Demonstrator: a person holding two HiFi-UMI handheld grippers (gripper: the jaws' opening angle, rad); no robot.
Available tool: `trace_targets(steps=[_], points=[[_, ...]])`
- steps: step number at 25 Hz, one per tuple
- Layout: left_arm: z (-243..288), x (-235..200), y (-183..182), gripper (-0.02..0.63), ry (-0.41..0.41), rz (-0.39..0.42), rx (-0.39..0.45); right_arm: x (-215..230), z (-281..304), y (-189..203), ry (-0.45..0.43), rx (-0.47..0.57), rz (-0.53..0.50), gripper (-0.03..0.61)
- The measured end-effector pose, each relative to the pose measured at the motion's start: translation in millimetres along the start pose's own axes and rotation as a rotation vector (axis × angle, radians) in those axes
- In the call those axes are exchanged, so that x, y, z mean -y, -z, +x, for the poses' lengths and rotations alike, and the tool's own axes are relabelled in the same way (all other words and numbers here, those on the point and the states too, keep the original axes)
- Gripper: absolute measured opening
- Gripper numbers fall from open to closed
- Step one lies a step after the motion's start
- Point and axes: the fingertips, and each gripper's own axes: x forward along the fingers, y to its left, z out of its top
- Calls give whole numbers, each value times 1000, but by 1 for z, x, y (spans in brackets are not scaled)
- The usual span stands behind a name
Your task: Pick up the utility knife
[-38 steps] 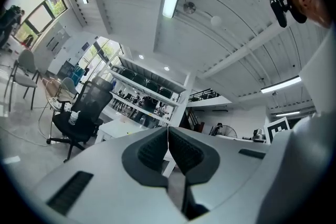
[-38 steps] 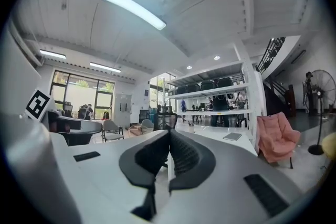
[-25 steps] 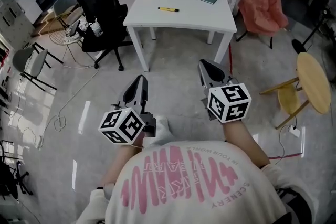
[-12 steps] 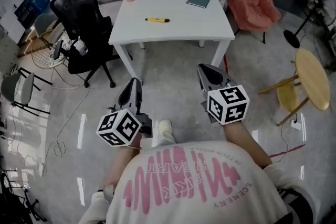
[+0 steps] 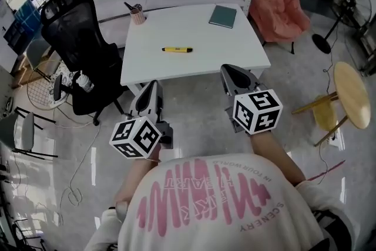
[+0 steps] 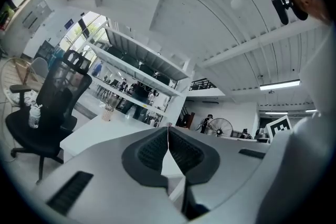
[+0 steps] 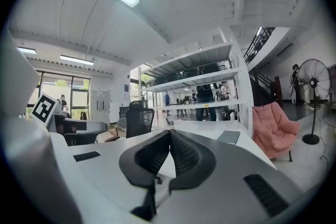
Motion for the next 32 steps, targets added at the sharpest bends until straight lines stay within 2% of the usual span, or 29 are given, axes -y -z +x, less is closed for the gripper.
trace_targets(steps=[10, 13, 16, 22, 27, 32], points=[[84, -84, -41, 25, 26, -3, -6, 15, 116, -17, 34, 14, 40, 15], [97, -106, -32, 25, 16, -20, -27, 17, 139, 0, 37, -32, 41, 15], [102, -119, -8, 25, 7, -52, -76, 20, 155, 27, 34, -114, 51, 15], [95, -156, 13, 25, -93, -125, -109, 25, 192, 67, 2, -246, 89, 15], [102, -180, 12, 25, -155, -115, -97, 42, 228, 82, -10, -274, 51, 17], [118, -196, 16, 25, -208, -123, -102, 68, 269, 94, -45, -319, 68, 17]])
